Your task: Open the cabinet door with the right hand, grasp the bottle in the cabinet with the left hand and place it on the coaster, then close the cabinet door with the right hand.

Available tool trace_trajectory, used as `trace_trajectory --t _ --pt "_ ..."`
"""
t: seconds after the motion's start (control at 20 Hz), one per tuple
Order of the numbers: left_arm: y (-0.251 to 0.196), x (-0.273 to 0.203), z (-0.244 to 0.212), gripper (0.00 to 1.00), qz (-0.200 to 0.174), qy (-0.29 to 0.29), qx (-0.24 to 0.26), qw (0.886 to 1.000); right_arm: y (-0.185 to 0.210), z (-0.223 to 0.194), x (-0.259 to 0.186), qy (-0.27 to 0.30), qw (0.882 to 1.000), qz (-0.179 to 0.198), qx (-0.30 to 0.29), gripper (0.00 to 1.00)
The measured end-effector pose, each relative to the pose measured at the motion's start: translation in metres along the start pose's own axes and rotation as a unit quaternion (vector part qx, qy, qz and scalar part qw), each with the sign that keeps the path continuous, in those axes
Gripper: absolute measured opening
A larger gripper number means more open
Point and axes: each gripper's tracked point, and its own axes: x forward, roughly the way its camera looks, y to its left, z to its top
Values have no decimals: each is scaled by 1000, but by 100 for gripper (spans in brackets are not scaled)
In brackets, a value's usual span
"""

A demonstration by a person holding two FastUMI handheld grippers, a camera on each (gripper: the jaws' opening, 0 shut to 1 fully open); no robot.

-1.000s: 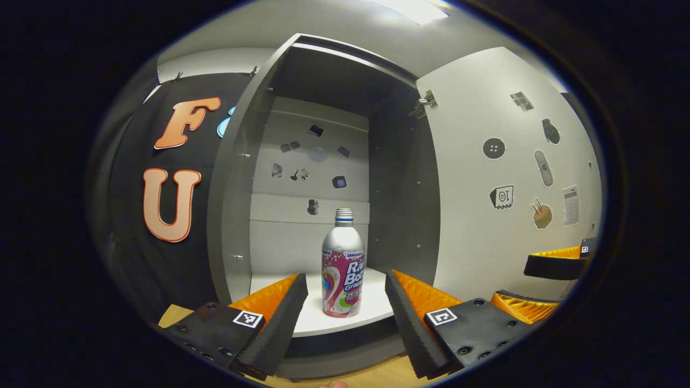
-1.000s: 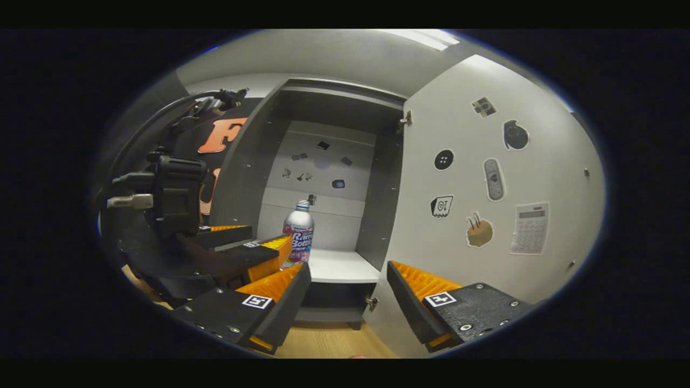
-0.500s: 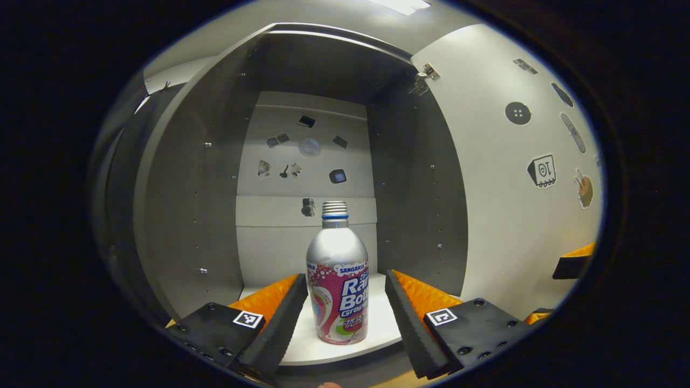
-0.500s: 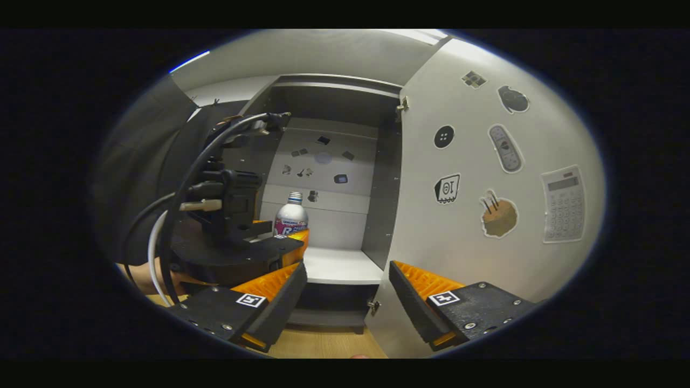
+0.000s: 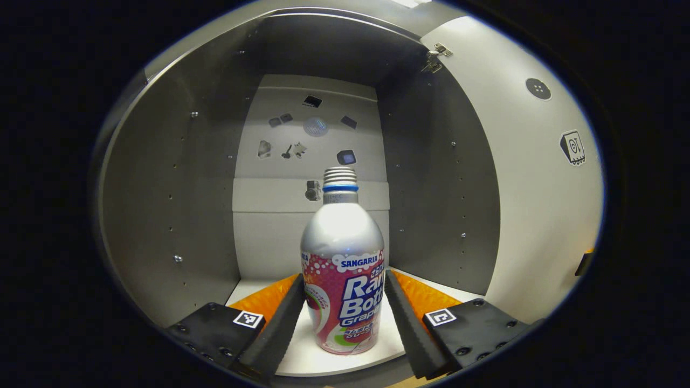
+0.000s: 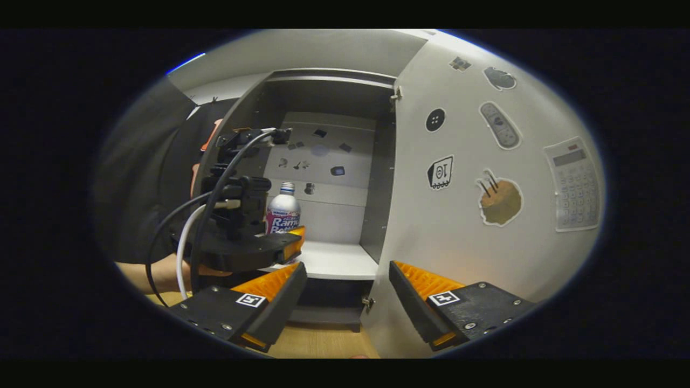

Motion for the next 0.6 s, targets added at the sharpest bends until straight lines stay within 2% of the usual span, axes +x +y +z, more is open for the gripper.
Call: trace_trajectory --t 0.05,0.4,0.6 --pt "1 3 -1 86 2 -1 0 1000 -1 -1 -1 0 1000 1 2 94" --pt "-1 -4 1 83 -1 -6 -2 1000 -2 0 1 -5 1000 20 14 94" --pt "2 -27 14 80 5 -20 -5 1000 -4 -5 18 -11 999 43 15 94"
